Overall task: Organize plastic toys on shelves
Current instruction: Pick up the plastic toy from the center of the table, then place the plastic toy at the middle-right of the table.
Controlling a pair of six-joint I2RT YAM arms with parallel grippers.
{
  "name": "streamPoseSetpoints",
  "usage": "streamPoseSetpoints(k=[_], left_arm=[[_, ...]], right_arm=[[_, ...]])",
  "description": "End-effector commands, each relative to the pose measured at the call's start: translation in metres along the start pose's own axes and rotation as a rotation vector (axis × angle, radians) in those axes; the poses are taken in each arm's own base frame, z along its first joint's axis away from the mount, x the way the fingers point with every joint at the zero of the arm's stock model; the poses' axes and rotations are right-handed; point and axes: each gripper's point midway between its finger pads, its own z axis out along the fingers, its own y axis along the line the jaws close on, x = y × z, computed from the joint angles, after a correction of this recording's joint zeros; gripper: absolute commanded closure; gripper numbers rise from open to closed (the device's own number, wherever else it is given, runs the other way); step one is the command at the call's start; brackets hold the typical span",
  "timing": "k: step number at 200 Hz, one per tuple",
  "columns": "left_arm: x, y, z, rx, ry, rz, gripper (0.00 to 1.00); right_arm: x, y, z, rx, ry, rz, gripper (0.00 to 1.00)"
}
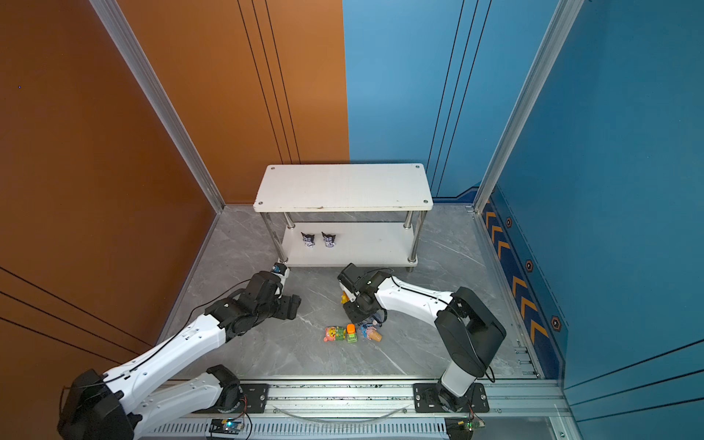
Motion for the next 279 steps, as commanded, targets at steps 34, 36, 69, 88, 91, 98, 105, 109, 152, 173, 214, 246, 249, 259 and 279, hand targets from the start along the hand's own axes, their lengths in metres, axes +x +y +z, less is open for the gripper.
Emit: streamPoseSetpoints(k=[34, 36, 69, 88, 91, 98, 105, 109, 152, 173, 214, 246, 249, 259, 279], left_arm=[[0.002, 0.001, 0.003, 0.009, 0.013, 0.011, 0.12], [0.002, 0.001, 0.003, 0.009, 0.013, 0.011, 0.12], [0.004, 0.002, 0.003, 0.009, 0.017, 0.009, 0.13], [0.003, 0.002, 0.003, 0.010, 0.015, 0.008, 0.13], [0.003, 0.002, 0.003, 0.009, 0.016, 0.008, 0.12], [0.003, 0.001, 0.003, 0.012, 0.015, 0.008, 0.12], [0.002, 0.001, 0.002, 0.012, 0.013, 0.008, 0.13], [0.002, 0.001, 0.002, 0.015, 0.013, 0.007, 0.13], [0.003, 0.000, 0.003, 0.019, 0.017, 0.009, 0.13], [0.003, -0.001, 0.003, 0.023, 0.019, 0.010, 0.13], [-0.001, -0.017, 0.003, 0.110, 0.009, 0.019, 0.12], [-0.016, -0.062, 0.000, 0.336, -0.108, 0.044, 0.18], [-0.015, -0.063, 0.000, 0.344, -0.109, 0.044, 0.18], [-0.015, -0.065, 0.003, 0.351, -0.104, 0.045, 0.19], [-0.013, -0.066, 0.009, 0.346, -0.080, 0.052, 0.19]], right_arm=[[-0.006, 0.004, 0.002, -0.019, -0.004, -0.023, 0.88], [-0.006, 0.004, 0.002, -0.018, -0.005, -0.022, 0.88], [-0.003, 0.002, 0.000, -0.012, -0.009, -0.021, 0.96], [-0.003, 0.001, -0.001, -0.006, -0.014, -0.022, 0.98], [-0.003, 0.000, -0.001, -0.004, -0.015, -0.021, 0.98], [-0.003, -0.001, -0.002, -0.002, -0.019, -0.020, 0.99], [-0.004, 0.000, -0.004, -0.004, -0.023, -0.019, 0.99], [-0.005, 0.000, -0.006, -0.004, -0.028, -0.019, 0.99], [-0.015, -0.001, -0.031, -0.004, -0.085, -0.014, 1.00], [-0.020, -0.003, -0.046, 0.005, -0.112, -0.013, 1.00], [-0.028, -0.012, -0.069, 0.012, -0.165, 0.010, 1.00], [-0.037, -0.019, -0.086, -0.018, -0.213, 0.041, 1.00], [-0.037, -0.022, -0.087, -0.014, -0.216, 0.042, 1.00], [-0.042, -0.028, -0.092, 0.001, -0.235, 0.051, 1.00], [-0.059, -0.055, -0.100, 0.041, -0.265, 0.101, 1.00]])
